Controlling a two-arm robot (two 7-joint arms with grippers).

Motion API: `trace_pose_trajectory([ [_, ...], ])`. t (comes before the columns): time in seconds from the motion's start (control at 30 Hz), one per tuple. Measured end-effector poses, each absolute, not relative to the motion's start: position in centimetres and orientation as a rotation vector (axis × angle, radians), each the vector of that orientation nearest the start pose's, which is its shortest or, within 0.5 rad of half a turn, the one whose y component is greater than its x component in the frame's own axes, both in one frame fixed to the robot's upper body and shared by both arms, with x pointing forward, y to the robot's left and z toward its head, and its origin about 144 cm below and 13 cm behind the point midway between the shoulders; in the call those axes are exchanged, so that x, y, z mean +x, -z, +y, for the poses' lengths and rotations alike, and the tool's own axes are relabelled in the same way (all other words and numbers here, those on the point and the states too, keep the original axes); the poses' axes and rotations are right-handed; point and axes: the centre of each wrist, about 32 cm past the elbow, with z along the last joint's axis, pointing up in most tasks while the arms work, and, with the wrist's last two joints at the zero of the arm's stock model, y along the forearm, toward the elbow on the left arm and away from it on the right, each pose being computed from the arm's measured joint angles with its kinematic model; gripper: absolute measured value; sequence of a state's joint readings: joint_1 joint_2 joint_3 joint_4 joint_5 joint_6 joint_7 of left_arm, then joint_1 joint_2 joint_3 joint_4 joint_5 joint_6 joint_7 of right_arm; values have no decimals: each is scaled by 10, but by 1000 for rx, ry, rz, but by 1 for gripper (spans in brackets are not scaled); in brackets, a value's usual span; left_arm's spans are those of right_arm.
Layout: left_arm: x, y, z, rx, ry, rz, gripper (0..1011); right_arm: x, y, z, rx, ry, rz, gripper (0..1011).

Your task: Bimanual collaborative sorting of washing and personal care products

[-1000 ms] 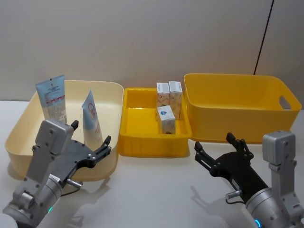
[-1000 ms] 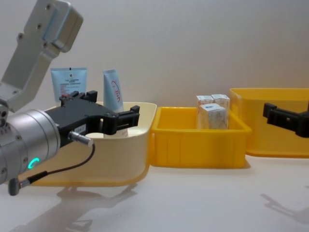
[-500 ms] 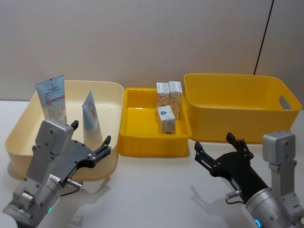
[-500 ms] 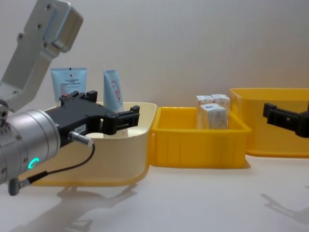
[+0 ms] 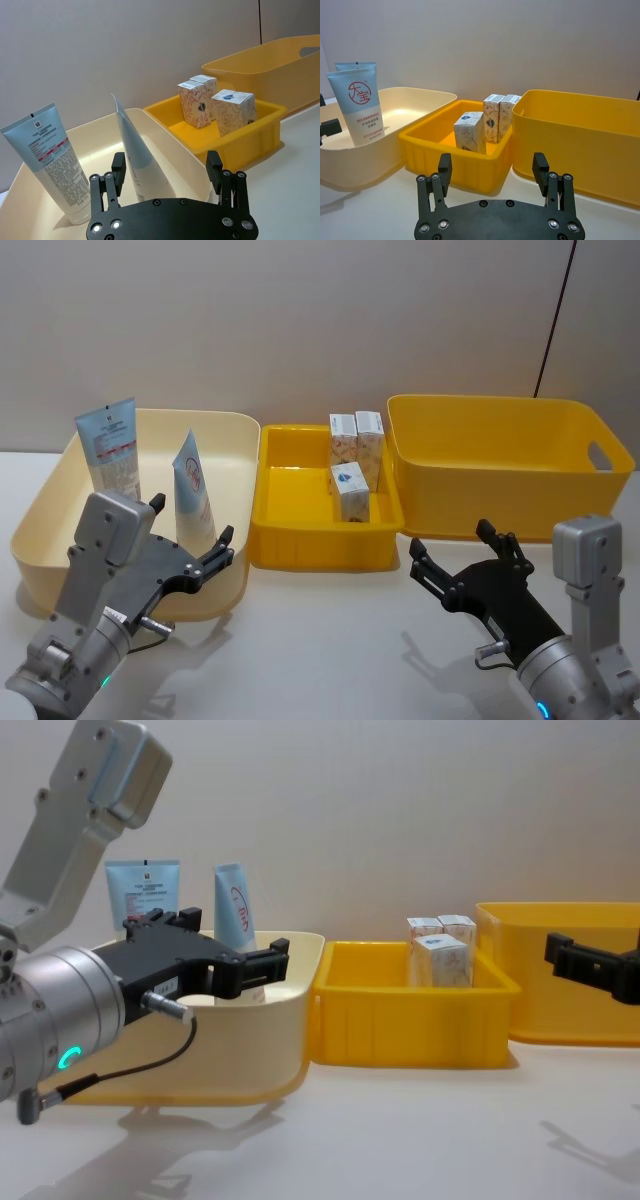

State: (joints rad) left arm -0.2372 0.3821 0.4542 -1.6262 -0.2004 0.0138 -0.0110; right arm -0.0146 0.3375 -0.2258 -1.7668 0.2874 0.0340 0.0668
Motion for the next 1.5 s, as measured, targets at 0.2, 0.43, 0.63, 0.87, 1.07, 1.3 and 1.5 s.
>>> trace_pose_trajectory([
  [0.2, 492, -1204, 198, 61, -1124, -268, 1000, 443, -1189, -237, 26, 1229, -75, 1001],
  [0.43, 492, -1204, 198, 61, -1124, -268, 999, 443, -1189, -237, 26, 1230, -75, 1001],
  [0.63, 492, -1204, 198, 61, -1124, -268, 999, 443, -1189, -237, 26, 1230, -75, 1001],
  [0.87, 492, -1204, 198, 61, -1124, -268, 1000, 445, -1191, -234, 17, 1227, -80, 1001],
  [1.07, 492, -1204, 198, 61, -1124, -268, 1000, 448, -1201, -224, -13, 1236, -77, 1001],
  [1.3, 492, -1204, 198, 61, -1124, -268, 999, 457, -1214, -215, -49, 1266, -44, 1001],
  [1.5, 492, -1204, 198, 61, -1124, -268, 1000, 471, -1222, -209, -107, 1311, -8, 1001],
])
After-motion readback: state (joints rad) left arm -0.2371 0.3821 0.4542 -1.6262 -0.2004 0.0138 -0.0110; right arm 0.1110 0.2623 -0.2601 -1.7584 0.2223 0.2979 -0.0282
